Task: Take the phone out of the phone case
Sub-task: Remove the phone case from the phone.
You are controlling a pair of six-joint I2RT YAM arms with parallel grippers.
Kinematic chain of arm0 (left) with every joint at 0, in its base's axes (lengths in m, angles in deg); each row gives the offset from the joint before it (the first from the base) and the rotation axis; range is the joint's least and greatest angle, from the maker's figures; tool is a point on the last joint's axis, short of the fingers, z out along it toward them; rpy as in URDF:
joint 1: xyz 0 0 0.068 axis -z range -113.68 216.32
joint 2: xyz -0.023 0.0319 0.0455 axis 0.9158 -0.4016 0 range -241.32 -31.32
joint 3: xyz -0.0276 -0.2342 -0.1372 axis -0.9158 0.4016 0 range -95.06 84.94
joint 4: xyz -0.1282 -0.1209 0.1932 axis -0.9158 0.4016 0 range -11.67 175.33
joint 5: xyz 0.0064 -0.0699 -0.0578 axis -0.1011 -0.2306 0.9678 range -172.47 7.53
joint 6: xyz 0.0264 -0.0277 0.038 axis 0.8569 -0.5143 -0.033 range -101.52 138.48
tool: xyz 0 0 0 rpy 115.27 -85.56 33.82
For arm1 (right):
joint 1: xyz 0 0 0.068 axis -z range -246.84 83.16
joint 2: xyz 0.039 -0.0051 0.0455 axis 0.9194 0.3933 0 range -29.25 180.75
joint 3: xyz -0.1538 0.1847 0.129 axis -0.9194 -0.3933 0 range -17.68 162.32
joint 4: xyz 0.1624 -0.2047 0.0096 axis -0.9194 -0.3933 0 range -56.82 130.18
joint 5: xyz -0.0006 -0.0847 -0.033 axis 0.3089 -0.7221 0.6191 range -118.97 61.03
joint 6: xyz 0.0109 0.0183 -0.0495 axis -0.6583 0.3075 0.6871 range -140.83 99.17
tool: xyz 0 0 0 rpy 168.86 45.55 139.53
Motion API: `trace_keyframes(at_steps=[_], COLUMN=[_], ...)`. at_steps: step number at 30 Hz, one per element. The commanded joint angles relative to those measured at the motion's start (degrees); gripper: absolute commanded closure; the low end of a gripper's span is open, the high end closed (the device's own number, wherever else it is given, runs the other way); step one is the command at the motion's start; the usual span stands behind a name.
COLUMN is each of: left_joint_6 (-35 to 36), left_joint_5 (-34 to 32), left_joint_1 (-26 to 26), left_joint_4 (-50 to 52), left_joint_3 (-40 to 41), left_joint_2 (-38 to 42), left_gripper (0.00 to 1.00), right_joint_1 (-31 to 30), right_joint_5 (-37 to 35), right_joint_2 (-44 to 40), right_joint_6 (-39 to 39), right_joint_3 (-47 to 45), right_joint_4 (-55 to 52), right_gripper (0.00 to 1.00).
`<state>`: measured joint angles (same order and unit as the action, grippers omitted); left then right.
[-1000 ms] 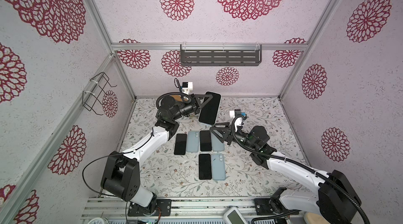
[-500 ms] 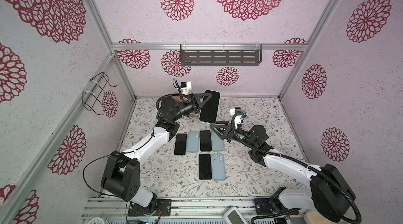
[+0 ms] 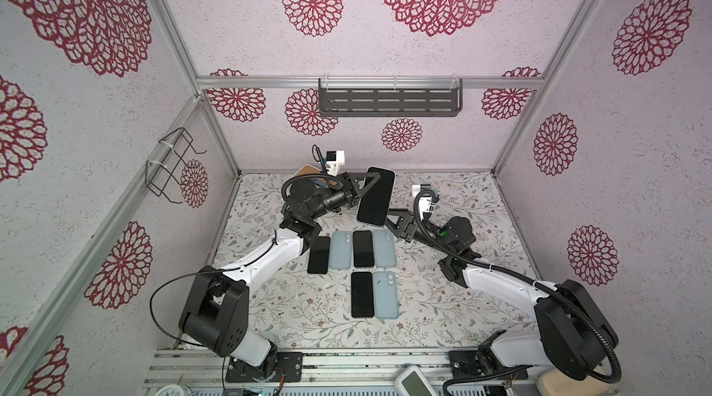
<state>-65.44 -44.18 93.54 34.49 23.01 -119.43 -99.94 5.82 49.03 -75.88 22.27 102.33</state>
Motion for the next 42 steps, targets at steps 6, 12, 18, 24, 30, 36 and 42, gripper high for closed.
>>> trace_keyframes(at_steps=[6, 12, 18, 24, 30, 36, 42], left_joint_6=[-0.57, 5.24, 8.60, 17.37, 36.58, 49.93, 57.90], left_joint_5=[-1.33, -4.99, -7.06, -10.97, -19.57, -27.73, -38.51], left_joint_1=[0.03, -0.15, 0.54, 0.85, 5.82, 12.16, 17.75], left_joint_4=[-1.29, 10.45, 15.68, 27.21, 49.93, 64.09, 78.30], left_joint_3=[1.67, 2.50, 2.89, 1.77, -3.63, -8.80, -15.88], left_joint_2=[0.91, 0.62, 0.05, 2.34, 6.55, 7.26, 3.83], left_gripper=[1.00, 0.84, 0.36, 0.16, 0.13, 0.13, 0.21], right_joint_1=[0.89, 0.80, 0.93, 0.93, 0.93, 0.93, 0.93], right_joint_5=[-1.17, -3.57, -4.59, -6.04, -6.66, -6.48, -6.40], right_joint_2=[-1.05, -5.75, -7.69, -9.37, -9.40, -8.37, -7.83], right_joint_6=[-4.86, -2.39, -3.08, -1.21, 0.11, 0.10, 0.03], right_joint_3=[0.13, -0.19, -2.74, -3.22, -2.53, -2.56, -2.37], right_joint_4=[5.79, -7.13, -10.74, -18.47, -24.25, -25.54, -26.13], right_gripper=[0.92, 1.00, 1.00, 1.00, 1.00, 1.00, 1.00])
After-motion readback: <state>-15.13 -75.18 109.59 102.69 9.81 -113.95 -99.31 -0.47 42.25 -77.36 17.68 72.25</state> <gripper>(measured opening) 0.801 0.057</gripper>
